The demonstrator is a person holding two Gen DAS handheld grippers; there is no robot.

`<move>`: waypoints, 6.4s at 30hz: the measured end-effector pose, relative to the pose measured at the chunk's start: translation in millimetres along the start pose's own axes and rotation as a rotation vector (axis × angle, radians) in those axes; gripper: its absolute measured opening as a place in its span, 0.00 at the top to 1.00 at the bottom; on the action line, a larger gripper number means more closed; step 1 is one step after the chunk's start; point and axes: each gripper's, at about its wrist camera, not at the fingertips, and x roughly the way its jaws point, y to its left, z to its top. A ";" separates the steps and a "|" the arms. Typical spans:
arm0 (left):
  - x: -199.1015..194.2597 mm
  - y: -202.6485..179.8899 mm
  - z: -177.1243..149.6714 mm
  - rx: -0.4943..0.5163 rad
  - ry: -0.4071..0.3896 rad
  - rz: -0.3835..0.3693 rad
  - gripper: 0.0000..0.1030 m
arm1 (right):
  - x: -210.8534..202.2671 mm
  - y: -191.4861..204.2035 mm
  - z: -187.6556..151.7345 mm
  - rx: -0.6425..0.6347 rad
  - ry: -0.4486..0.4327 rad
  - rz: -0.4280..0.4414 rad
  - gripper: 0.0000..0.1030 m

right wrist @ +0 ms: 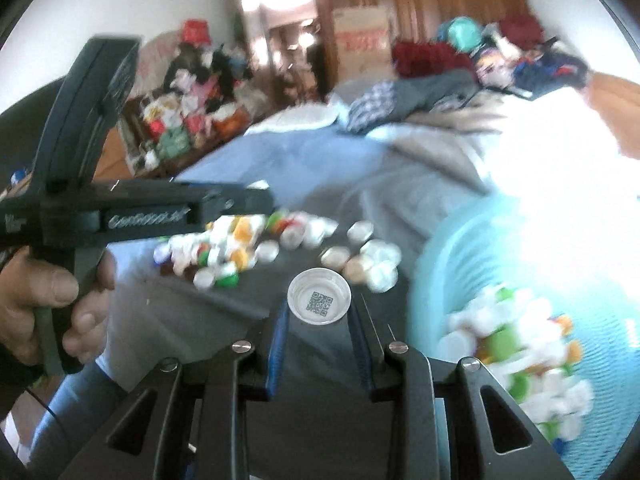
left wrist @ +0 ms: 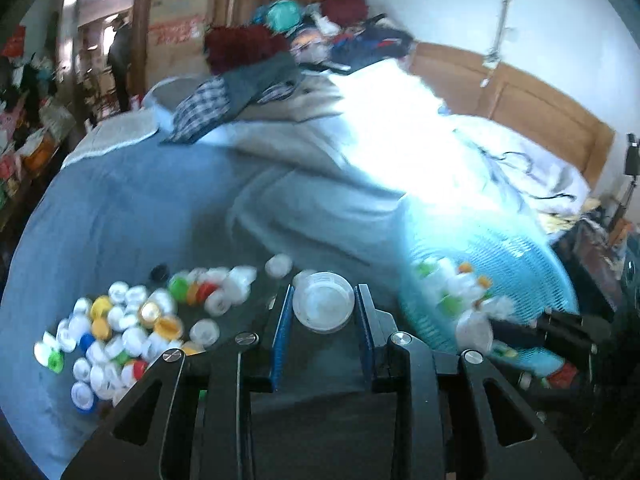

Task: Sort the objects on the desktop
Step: 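Carry both caps over the teal basket and open both tools to drop them, then move both open tools back from the basket to the cap pile, then grasp a white printed cap with the left tool while the right tool grasps an orange cap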

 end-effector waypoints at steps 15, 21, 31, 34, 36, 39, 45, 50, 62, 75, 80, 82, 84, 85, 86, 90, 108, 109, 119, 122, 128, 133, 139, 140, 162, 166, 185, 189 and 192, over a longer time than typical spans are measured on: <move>81.0 -126.0 43.4 0.124 0.235 -0.195 0.76 | -89.9 -153.0 26.3 0.267 -0.003 -0.270 0.68; 83.1 -141.5 34.1 0.151 0.259 -0.196 0.76 | -89.0 -161.4 15.9 0.292 0.011 -0.259 0.68; 74.1 -121.7 26.5 0.164 0.189 -0.090 0.40 | -93.8 -154.1 17.2 0.284 -0.027 -0.283 0.29; 71.0 -74.3 13.0 0.107 0.176 -0.023 0.40 | -94.8 -148.7 14.7 0.263 -0.029 -0.267 0.29; 70.6 -21.8 0.0 0.053 0.177 0.075 0.40 | -96.4 -143.7 11.1 0.247 -0.031 -0.255 0.29; 65.6 73.7 -21.1 -0.076 0.180 0.269 0.40 | -96.0 -137.8 3.7 0.238 -0.020 -0.238 0.29; 46.6 224.8 -65.9 -0.303 0.183 0.652 0.40 | -82.9 -130.0 -19.9 0.246 0.047 -0.216 0.29; 67.5 224.0 -87.8 -0.186 0.212 0.706 0.39 | -73.7 -119.5 -29.9 0.241 0.080 -0.198 0.29; 69.0 81.2 -93.8 0.123 0.111 0.455 0.38 | -76.0 -97.2 -16.7 0.179 0.046 -0.184 0.29; 86.8 182.9 -27.1 -0.051 0.163 0.605 0.37 | -82.2 8.1 143.1 0.135 -0.031 0.435 0.01; 114.0 168.7 -21.9 -0.024 0.189 0.568 0.37 | -95.3 93.6 213.6 0.078 0.051 0.800 0.00; 120.5 158.7 -22.2 0.002 0.195 0.551 0.37 | -101.4 131.0 230.1 0.005 0.089 0.887 0.00; 126.3 158.2 -16.9 -0.009 0.188 0.510 0.37 | -106.6 173.1 243.8 -0.069 0.159 0.961 0.00; 124.4 157.8 -13.5 -0.022 0.180 0.491 0.37 | -109.6 188.7 248.4 -0.094 0.182 0.981 0.00; 125.3 161.3 -8.2 -0.048 0.168 0.465 0.37 | -113.1 201.4 252.3 -0.117 0.190 0.992 0.00; 126.1 187.8 7.8 -0.213 0.109 0.323 0.32 | -143.6 255.0 262.5 -0.253 0.155 1.019 0.00; 62.0 247.4 -93.8 -0.424 0.022 0.183 0.28 | -68.7 152.0 195.0 -0.213 -0.114 0.362 0.00; 54.0 250.7 -97.0 -0.447 0.015 0.174 0.28 | -68.5 141.4 186.0 -0.214 -0.133 0.303 0.00; -27.3 250.2 -153.1 -0.467 0.001 0.243 0.19 | -63.6 61.9 59.5 -0.147 -0.003 -0.017 0.00; -56.4 233.2 -171.6 -0.419 -0.018 0.265 0.25 | -66.7 50.9 40.3 -0.115 0.019 -0.023 0.00; -47.7 179.2 -187.2 -0.229 0.056 0.243 0.30 | -54.9 45.3 16.1 -0.030 0.074 0.013 0.00; -31.5 179.7 -180.6 -0.247 0.054 0.255 0.35 | -40.9 60.7 13.1 -0.053 0.104 0.065 0.22; -16.6 183.5 -187.6 -0.272 0.099 0.227 0.76 | -27.2 66.8 12.3 -0.058 0.117 0.086 0.40; -19.1 182.1 -187.5 -0.273 0.097 0.221 0.76 | -22.8 67.5 11.6 -0.064 0.123 0.088 0.41; -37.9 179.9 -195.0 -0.327 0.102 0.161 0.76 | 172.5 109.8 3.3 -0.230 0.290 0.295 0.51; -41.7 179.9 -194.6 -0.343 0.084 0.152 0.76 | 147.5 126.2 -6.8 -0.256 0.310 0.410 0.53; -43.9 185.6 -195.0 -0.363 0.072 0.137 0.76 | 139.3 110.7 -15.2 -0.254 0.255 0.277 0.44; -46.9 188.2 -189.9 -0.369 0.064 0.138 0.76 | 153.4 92.1 2.1 -0.194 0.232 0.212 0.43; -49.5 189.3 -183.6 -0.354 0.052 0.145 0.76 | 181.4 99.9 7.5 -0.167 0.326 0.299 0.46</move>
